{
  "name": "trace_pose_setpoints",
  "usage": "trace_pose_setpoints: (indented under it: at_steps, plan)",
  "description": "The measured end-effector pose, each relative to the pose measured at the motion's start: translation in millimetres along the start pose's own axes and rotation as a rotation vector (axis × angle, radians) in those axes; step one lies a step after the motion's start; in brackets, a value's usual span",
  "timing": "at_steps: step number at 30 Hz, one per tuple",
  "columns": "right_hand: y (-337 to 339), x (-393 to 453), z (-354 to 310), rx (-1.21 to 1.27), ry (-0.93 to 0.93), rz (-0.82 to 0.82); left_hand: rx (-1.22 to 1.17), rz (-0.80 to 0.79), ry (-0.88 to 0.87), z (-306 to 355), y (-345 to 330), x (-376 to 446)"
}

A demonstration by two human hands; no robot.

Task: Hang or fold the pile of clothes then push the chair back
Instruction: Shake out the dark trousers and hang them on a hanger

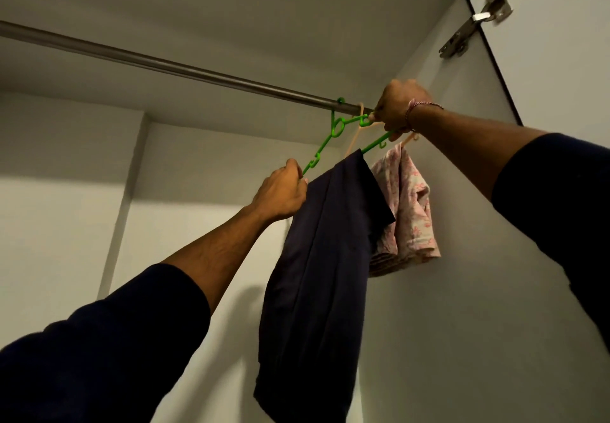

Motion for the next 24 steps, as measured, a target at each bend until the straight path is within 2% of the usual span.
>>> trace_pose_setpoints:
  at_steps: [4, 7, 17, 19, 24]
  plan:
    - [-2.5, -10.5, 12.0, 0.116, -0.049, 0.034, 0.013, -0.055, -0.010, 9.2, -0.9, -13.8]
    - [3.7, -23.7, 21.0, 0.114, -0.045, 0.087, 0.010, -0.071, 0.005, 21.9, 0.2, -22.5]
    - [48.5, -113.2, 50.4, 0.081, 0.117, 0.143, -0.016, -0.126, 0.066, 95.5, -1.5, -71.2]
    - [48.4, -142.8, 65.7, 0.020, 0.140, 0.109, -0.027, -0.143, 0.077, 117.4, -1.2, -89.7]
    - [37.2, -238.9, 106.6, -0.076, 0.182, -0.100, -0.038, -0.224, 0.107, 175.0, -3.9, -154.1]
Point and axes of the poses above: each hand's wrist, its own x-axis towards the middle knuckle, its own y-axis out of the back of the hand, z = x × y, the point moved 7 cm from there along x, towards the middle knuckle, and after that the axes turned 9 degrees about -y, right-handed, at the moved point
